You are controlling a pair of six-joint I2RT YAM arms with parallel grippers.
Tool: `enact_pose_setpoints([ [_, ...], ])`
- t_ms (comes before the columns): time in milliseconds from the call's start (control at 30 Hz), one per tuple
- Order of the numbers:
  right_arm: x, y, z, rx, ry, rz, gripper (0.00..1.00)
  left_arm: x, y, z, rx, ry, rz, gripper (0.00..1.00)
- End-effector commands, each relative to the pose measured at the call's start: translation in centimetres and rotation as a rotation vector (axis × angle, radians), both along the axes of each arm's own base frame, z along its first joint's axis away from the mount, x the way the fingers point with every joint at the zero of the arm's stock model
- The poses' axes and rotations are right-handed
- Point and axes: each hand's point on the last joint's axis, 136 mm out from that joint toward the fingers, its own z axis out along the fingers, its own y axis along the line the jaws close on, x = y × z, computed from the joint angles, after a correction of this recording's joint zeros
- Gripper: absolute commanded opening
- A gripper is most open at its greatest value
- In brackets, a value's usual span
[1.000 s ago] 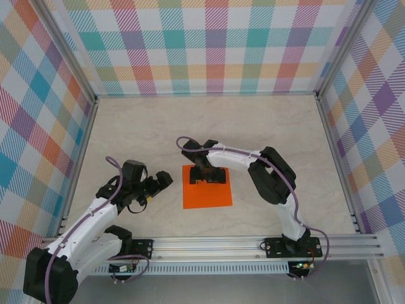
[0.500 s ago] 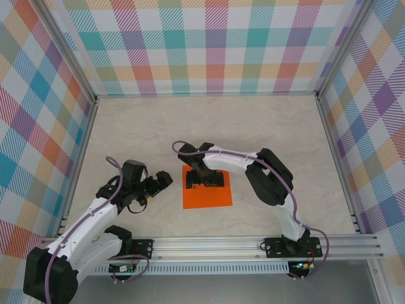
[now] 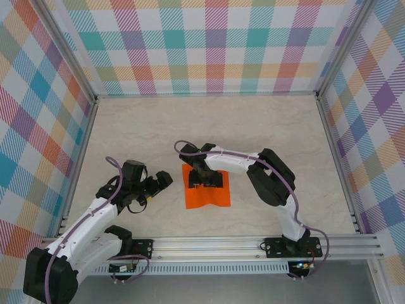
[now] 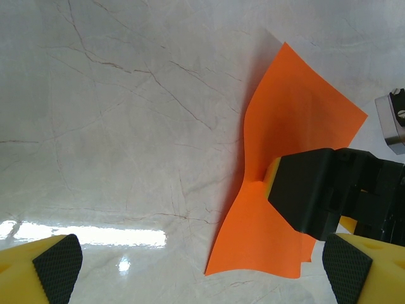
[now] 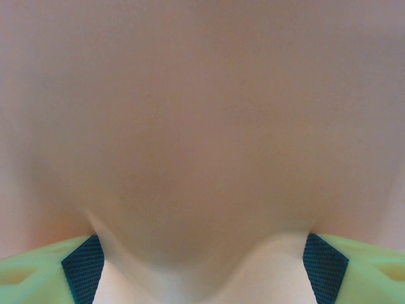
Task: Fold a paper plane with a square sheet of paper (pick it up from the middle)
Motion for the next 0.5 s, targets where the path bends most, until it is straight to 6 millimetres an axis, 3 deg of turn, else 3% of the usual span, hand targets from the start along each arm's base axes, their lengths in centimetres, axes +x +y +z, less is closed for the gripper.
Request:
enact_pose_setpoints([
  [0, -1.8, -1.1, -3.0, -0.064, 0.092, 0.012, 0.85, -0.4, 0.3, -0.5, 0.002, 0.026, 0.008, 1.0],
  [67, -1.3, -0.5, -2.1, -0.045, 0.08, 0.025, 0.87, -0.4, 0.3, -0.4, 0.003, 0.023, 0.007, 1.0],
  [167, -0.3, -0.2, -0.2, -0.053, 0.045, 0.044, 0.98, -0.5, 0.4, -0.3, 0.006, 0.021, 0.009, 1.0],
  [300, 1.4, 0.2, 2.2, -0.032, -0.025, 0.039, 1.0, -0.6, 0.5, -0.4, 0.006, 0.023, 0.009, 1.0],
  [467, 2.3, -0.6, 1.4, -0.042, -0.012, -0.011, 1.0, -0.6, 0.4, -0.3, 0.004, 0.021, 0.008, 1.0],
])
